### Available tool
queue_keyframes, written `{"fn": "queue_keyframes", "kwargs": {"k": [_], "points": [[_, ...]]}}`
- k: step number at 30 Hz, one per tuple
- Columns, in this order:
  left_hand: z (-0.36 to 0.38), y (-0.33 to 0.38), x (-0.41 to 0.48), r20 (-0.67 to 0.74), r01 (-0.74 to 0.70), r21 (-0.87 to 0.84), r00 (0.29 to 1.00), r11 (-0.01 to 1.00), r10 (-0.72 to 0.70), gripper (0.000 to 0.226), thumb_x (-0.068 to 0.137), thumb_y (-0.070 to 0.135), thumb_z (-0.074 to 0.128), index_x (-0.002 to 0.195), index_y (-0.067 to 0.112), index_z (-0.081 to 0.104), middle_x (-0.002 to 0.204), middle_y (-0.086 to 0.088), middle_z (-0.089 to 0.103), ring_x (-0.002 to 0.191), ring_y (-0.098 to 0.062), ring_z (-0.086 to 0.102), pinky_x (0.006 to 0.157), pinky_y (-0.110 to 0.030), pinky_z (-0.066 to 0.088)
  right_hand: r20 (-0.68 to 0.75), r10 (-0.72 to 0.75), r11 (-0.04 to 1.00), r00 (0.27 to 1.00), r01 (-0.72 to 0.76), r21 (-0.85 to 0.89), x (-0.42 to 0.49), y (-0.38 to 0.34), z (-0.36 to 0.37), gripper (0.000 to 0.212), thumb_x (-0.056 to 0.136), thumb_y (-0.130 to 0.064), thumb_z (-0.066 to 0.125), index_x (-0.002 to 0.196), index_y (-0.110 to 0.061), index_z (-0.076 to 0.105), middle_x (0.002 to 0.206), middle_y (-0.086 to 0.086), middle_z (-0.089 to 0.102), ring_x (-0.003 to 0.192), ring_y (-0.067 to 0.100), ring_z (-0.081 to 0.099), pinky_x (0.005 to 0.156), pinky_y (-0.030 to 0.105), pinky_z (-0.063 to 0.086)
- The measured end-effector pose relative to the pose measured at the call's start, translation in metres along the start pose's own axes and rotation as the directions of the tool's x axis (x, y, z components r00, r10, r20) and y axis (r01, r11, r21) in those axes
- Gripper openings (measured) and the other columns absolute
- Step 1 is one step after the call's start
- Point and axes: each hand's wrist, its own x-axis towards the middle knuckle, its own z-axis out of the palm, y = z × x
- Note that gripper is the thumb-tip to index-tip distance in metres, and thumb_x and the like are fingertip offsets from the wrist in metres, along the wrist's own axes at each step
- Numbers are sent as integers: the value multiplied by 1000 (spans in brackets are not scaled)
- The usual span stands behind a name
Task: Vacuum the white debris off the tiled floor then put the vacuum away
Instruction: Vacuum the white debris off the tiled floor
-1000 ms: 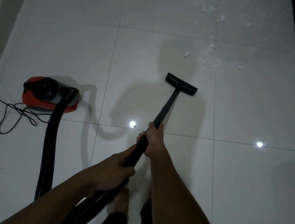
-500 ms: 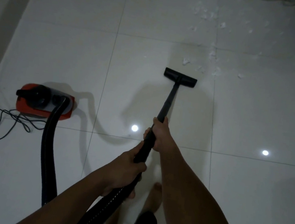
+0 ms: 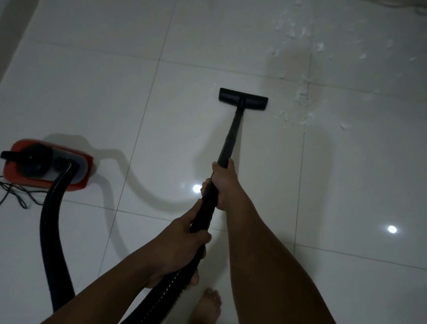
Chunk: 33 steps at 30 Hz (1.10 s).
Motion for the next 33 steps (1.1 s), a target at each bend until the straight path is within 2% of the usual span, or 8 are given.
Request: {"fn": "queue_keyframes", "kwargs": {"k": [4, 8, 14, 20, 25, 33], "points": [[-1, 19, 16, -1, 13, -16, 1000, 1000, -13, 73, 100, 11, 46, 143, 63, 17, 79, -18, 57, 50, -30, 55, 46, -33, 52, 1, -5, 1000, 1000, 5, -8, 11, -23, -2, 54, 107, -25, 47, 154, -41, 26, 65, 7, 45, 50, 17, 49, 45, 28, 49], [-4, 38, 35, -27, -11, 31, 1000, 999, 11, 72, 99, 12, 48, 148, 55, 17, 77, -14, 60, 59, -28, 58, 50, -31, 55, -8, -11, 1000, 1000, 11, -29, 21, -47, -2, 53, 106, -25, 47, 153, -41, 28, 66, 7, 46, 52, 17, 49, 47, 28, 50], [-19, 74, 56, 24, -1, -49, 1000, 999, 2, 73, 100, 12, 45, 143, 62, 14, 70, -16, 56, 44, -26, 53, 44, -31, 51, -9, -17, 998, 1000, 17, -66, 41, -89, 5, 49, 107, -24, 45, 151, -37, 29, 67, 7, 45, 50, 17, 48, 46, 27, 49], [-49, 124, 96, 14, -57, -3, 998, 998, 57, 71, 99, 10, 48, 148, 52, 20, 79, -17, 59, 57, -21, 58, 49, -24, 51, -41, -27, 998, 999, 24, -59, 69, -147, 23, 52, 107, -25, 47, 154, -38, 28, 69, 8, 46, 54, 18, 50, 46, 27, 50], [-79, 168, 132, 54, -49, -35, 997, 998, 51, 72, 98, 8, 49, 146, 55, 21, 78, -16, 57, 62, -25, 56, 51, -28, 53, -71, -24, 999, 997, 21, -41, 98, -200, 41, 56, 107, -25, 47, 155, -43, 24, 69, 9, 45, 53, 19, 49, 46, 28, 49], [-104, 219, 182, 62, -39, -21, 997, 999, 40, 73, 99, 7, 47, 147, 54, 19, 79, -17, 56, 51, -18, 55, 46, -27, 51, -70, -31, 999, 997, 29, -32, 145, -257, 54, 54, 106, -23, 46, 152, -42, 26, 65, 8, 42, 44, 16, 46, 46, 27, 49]]}}
